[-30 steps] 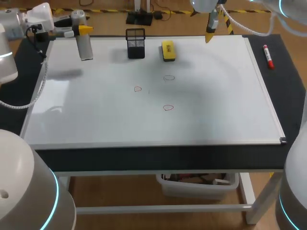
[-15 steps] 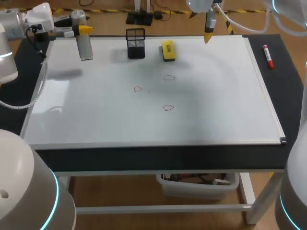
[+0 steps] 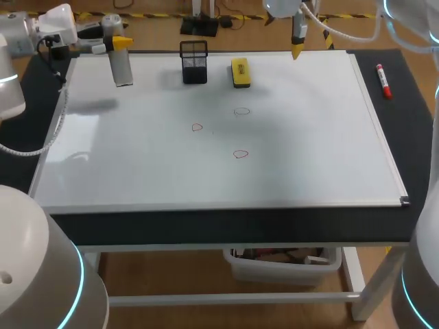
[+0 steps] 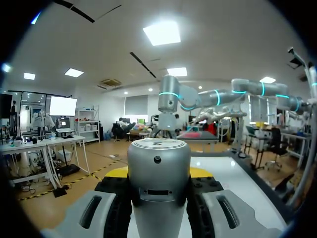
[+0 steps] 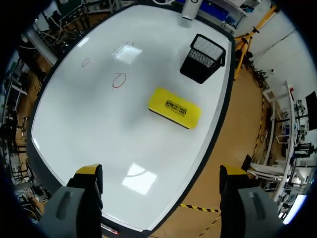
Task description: Pick up the inspection probe, press it on each red-marked spot on the whiteboard one by one, put down the probe, pick up the eraser, and wipe off all the red marks.
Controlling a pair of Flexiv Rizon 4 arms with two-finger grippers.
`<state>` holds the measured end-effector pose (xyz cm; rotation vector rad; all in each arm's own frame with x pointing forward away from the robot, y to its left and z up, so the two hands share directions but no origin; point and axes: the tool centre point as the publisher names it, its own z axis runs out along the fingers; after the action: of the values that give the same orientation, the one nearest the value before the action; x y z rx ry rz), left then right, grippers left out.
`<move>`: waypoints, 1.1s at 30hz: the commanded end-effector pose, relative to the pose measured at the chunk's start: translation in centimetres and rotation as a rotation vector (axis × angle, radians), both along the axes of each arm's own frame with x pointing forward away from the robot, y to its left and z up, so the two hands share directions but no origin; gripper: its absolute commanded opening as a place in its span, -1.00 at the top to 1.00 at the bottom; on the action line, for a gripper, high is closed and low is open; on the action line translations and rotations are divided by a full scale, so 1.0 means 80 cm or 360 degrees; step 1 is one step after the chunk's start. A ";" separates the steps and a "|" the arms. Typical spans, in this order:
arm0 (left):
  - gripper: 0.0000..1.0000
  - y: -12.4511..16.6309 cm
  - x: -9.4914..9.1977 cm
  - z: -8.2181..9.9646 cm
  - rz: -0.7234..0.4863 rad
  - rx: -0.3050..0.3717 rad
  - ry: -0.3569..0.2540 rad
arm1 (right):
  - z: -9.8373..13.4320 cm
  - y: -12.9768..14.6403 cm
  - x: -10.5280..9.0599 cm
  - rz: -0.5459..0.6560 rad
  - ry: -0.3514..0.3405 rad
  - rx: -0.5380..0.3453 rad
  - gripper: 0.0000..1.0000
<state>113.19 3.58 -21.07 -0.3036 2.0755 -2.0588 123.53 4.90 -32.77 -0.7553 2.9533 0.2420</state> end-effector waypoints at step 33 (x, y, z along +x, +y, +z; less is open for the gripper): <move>1.00 -0.001 -0.002 0.002 0.0007 0.0001 -0.0002 | -0.042 0.067 0.005 0.1182 0.0033 -0.0120 -1.00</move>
<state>113.19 3.58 -21.07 -0.3038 2.0755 -2.0587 123.32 9.98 -35.82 -1.7724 2.5570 0.2084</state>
